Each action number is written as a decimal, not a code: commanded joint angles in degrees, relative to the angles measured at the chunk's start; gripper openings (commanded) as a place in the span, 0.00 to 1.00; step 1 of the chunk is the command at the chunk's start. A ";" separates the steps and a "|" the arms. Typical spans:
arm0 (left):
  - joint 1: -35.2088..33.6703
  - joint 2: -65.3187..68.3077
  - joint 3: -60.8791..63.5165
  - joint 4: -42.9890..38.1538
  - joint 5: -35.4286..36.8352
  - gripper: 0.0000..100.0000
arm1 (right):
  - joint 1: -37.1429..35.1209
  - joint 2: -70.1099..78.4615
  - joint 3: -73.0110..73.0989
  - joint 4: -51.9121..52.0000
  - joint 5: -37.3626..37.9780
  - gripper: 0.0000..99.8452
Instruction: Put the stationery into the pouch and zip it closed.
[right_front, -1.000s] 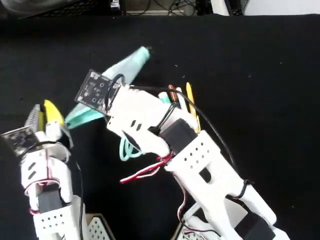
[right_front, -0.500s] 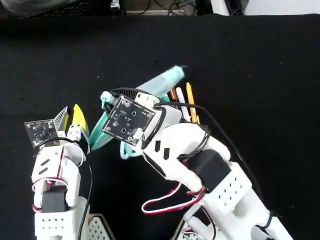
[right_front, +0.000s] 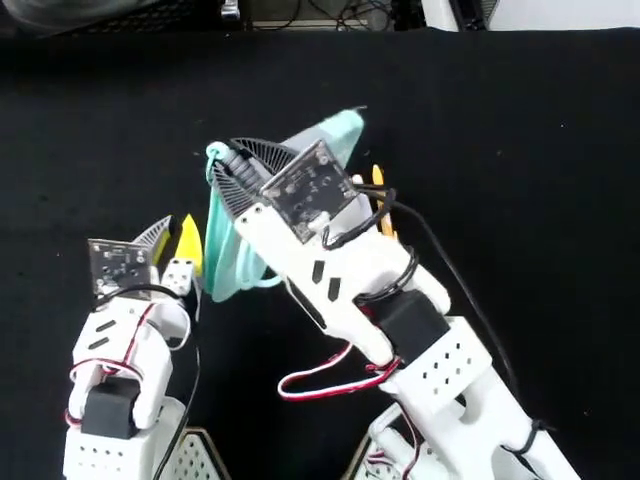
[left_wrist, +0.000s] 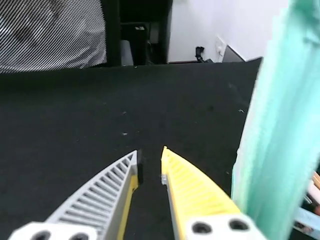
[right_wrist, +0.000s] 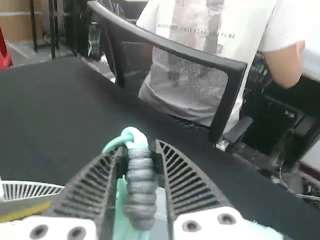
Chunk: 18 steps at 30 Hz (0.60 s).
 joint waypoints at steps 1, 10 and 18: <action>2.95 0.00 -0.13 0.09 -1.05 0.10 | 0.35 -1.98 -0.92 -2.02 -3.69 0.01; 3.38 0.00 1.10 -1.23 -1.05 0.10 | 0.35 2.68 -13.58 0.53 1.32 0.01; -0.75 0.00 3.82 -4.92 -0.97 0.10 | 0.35 21.85 -37.41 22.86 4.48 0.01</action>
